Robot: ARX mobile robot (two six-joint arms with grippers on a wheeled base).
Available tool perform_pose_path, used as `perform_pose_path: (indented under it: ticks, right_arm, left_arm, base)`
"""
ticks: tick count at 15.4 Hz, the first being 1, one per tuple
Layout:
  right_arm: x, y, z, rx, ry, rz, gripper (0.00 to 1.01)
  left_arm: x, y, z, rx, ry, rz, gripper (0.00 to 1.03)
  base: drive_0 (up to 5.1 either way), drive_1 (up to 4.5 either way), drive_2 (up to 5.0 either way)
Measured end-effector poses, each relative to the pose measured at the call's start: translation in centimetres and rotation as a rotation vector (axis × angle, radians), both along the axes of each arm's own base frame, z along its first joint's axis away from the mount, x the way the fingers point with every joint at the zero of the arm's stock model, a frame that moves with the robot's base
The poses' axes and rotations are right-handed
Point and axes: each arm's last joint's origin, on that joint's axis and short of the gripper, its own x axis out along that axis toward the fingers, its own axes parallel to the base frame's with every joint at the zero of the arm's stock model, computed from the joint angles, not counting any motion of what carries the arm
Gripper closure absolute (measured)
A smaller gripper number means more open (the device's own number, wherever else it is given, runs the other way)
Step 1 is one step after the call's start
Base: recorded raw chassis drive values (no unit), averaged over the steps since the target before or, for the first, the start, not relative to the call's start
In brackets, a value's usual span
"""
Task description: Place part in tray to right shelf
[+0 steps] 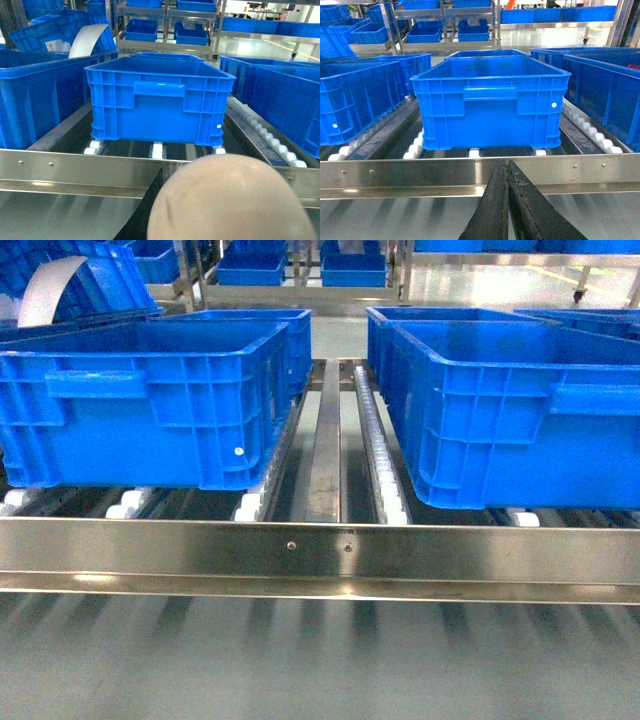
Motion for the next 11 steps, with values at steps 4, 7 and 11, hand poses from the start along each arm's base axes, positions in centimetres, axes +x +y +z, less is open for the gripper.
perform_pose_path:
  ticks: [4, 7, 11]
  right_arm:
    - [0.0, 0.0, 0.0, 0.0, 0.0, 0.0, 0.99]
    - [0.0, 0.0, 0.0, 0.0, 0.0, 0.0, 0.99]
    - [0.0, 0.0, 0.0, 0.0, 0.0, 0.0, 0.73]
  left_arm:
    - [0.0, 0.0, 0.0, 0.0, 0.0, 0.0, 0.91]
    - [0.0, 0.0, 0.0, 0.0, 0.0, 0.0, 0.91]
    - [0.0, 0.0, 0.0, 0.0, 0.0, 0.0, 0.91]
  base:
    - [0.0, 0.0, 0.0]
    - [0.0, 0.0, 0.0]
    - [0.0, 0.0, 0.0]
